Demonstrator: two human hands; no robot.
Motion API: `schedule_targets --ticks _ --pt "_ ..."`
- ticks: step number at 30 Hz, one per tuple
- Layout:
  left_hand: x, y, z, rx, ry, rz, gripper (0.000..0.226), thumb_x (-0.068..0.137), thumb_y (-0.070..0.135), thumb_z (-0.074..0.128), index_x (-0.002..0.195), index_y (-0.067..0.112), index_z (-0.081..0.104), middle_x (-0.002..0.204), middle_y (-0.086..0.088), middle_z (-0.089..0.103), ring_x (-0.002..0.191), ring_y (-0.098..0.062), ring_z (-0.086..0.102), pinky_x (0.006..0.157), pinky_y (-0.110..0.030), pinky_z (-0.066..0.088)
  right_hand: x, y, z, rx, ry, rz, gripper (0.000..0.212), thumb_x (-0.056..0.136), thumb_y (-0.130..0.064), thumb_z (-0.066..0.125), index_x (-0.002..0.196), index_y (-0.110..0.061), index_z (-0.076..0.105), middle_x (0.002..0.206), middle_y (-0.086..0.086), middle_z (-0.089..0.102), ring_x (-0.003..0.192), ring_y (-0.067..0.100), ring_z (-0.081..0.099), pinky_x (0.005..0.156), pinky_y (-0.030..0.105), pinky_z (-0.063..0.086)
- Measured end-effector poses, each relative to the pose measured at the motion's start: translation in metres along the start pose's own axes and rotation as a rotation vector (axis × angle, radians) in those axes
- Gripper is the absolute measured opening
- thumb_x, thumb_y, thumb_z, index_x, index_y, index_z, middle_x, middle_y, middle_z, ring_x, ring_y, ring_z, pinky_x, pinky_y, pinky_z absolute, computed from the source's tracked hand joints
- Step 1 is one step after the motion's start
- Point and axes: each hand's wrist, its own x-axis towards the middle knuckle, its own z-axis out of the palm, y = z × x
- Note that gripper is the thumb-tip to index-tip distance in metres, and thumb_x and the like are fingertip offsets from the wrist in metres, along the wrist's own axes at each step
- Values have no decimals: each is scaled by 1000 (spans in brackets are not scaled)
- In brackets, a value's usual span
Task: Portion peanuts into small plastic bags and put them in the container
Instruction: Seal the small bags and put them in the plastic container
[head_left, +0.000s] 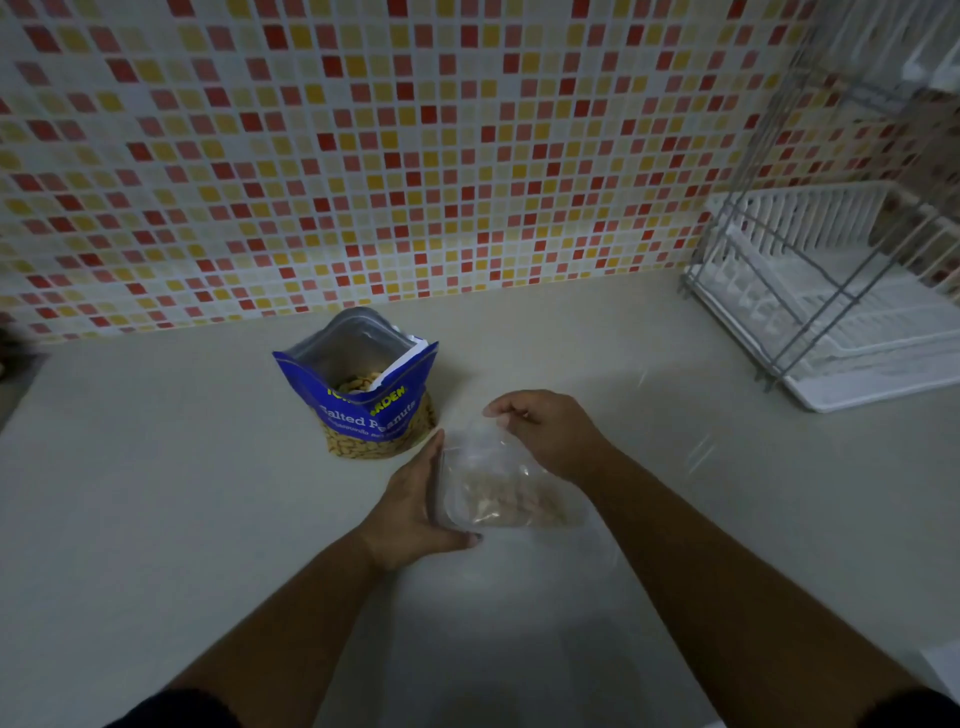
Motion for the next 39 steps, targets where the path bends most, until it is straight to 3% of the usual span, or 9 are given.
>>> schedule_targets --ticks 5,11,15,19,22,24,30,36,39 --pt "-2 2 1 -41 18 14 130 47 50 86 149 22 10 150 7 31 138 -6 30 115 -38 32 30 13 22 -126 -65 3 22 91 -13 56 107 -11 71 112 7 69 107 18 60 83 10 32" --pt "0 -2 1 -68 35 26 126 47 43 90 147 27 15 145 9 39 133 -6 39 108 -41 40 37 15 36 -178 -109 -11 24 91 -12 54 110 -11 70 113 5 69 107 16 59 80 7 29" --pt "2 2 2 -107 28 62 116 50 28 92 144 29 24 141 18 44 130 0 42 106 -25 40 39 17 43 -224 -134 -58 26 90 -9 53 110 -10 70 111 10 68 106 21 58 82 10 28" --pt "1 -1 2 -126 12 58 118 51 33 91 144 33 18 141 27 35 130 9 36 102 -7 33 38 18 48 -261 -172 -74 30 93 -13 47 115 -8 67 113 14 65 108 25 56 93 20 34" --pt "1 -2 3 -130 1 45 124 51 37 90 147 29 13 146 19 35 133 3 35 109 -22 36 33 17 50 -278 -209 -78 45 87 -24 37 118 -7 63 114 15 62 107 26 55 96 27 37" --pt "1 -2 1 -130 -10 52 125 51 38 90 148 27 12 147 14 37 135 -2 36 111 -35 37 29 18 52 -335 -192 -111 37 88 -17 48 121 -9 61 116 13 60 108 27 55 95 28 38" --pt "-4 9 -2 -102 -27 50 100 60 47 80 133 54 12 134 36 34 126 12 38 105 -14 36 21 24 60 -430 -111 -214 41 78 -11 63 119 -11 61 109 13 63 100 29 58 88 33 43" --pt "-6 14 -3 -143 -23 54 91 67 23 82 124 53 18 123 36 37 111 28 39 85 5 34 21 26 58 -517 -110 -272 43 67 -12 71 111 -12 67 100 10 69 90 31 64 84 36 49" --pt "-7 13 -4 -148 -43 39 96 60 42 81 132 47 19 126 37 37 114 24 40 90 1 37 15 21 42 -526 89 -228 33 81 -18 60 112 -12 67 105 8 71 94 28 66 87 39 50"
